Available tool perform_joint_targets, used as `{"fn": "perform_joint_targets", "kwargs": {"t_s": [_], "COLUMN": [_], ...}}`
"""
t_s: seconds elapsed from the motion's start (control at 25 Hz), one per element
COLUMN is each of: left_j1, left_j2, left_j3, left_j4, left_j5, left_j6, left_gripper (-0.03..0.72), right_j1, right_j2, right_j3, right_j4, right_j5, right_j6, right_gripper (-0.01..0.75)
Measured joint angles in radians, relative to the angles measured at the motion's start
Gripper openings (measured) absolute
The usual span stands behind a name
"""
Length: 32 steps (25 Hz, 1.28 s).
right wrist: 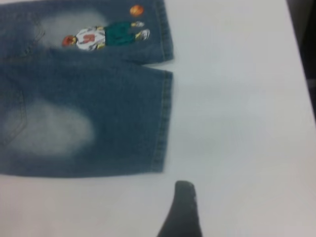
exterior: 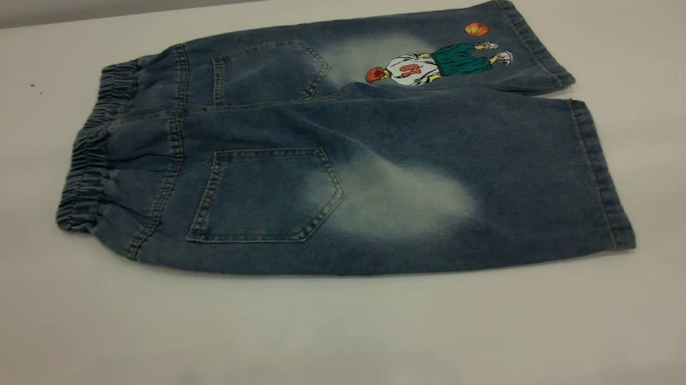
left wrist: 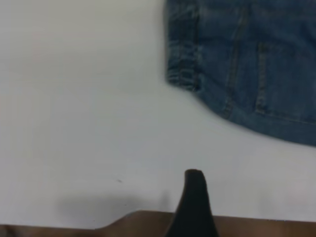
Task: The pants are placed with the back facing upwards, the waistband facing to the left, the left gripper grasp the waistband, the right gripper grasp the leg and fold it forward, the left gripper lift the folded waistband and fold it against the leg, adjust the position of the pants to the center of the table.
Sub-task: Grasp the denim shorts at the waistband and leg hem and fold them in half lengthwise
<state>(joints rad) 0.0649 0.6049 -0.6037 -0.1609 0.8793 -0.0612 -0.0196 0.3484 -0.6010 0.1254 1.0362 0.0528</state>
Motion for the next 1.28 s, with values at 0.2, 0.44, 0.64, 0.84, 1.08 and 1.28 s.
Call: {"fn": "perform_joint_targets", "kwargs": {"t_s": [0.2,0.44,0.64,0.84,1.08,1.28], "left_j1": [0.000,0.000,-0.023,-0.062,-0.062,-0.051], "left_j2": [0.434,0.994,1.407,1.530,1.449,1.394], "left_j3": [-0.045,-0.227,-0.471,-0.571,-0.584,-0.590], "left_j4": [0.000,0.000,-0.082,-0.454,-0.519,-0.413], "left_j5": [-0.198,-0.291,-0.257,-0.249,-0.226,-0.154], "left_j6": [-0.001,0.048,0.234,0.561,0.670,0.673], "left_gripper": [0.545,0.545,0.525,0.398,0.245,0.230], "right_j1": [0.000,0.000,0.000,0.000,0.000,0.000], "right_j2": [0.194,0.374,0.419,0.419,0.419,0.419], "right_j3": [-0.006,-0.006,-0.006,-0.006,-0.006,-0.006], "right_j4": [0.019,0.084,0.098,0.095,0.081,0.078], "right_j5": [-0.115,-0.191,-0.211,-0.231,-0.232,-0.232], "right_j6": [-0.021,-0.086,-0.104,-0.106,-0.108,-0.109], "right_gripper": [0.547,0.547,0.547,0.547,0.547,0.547]}}
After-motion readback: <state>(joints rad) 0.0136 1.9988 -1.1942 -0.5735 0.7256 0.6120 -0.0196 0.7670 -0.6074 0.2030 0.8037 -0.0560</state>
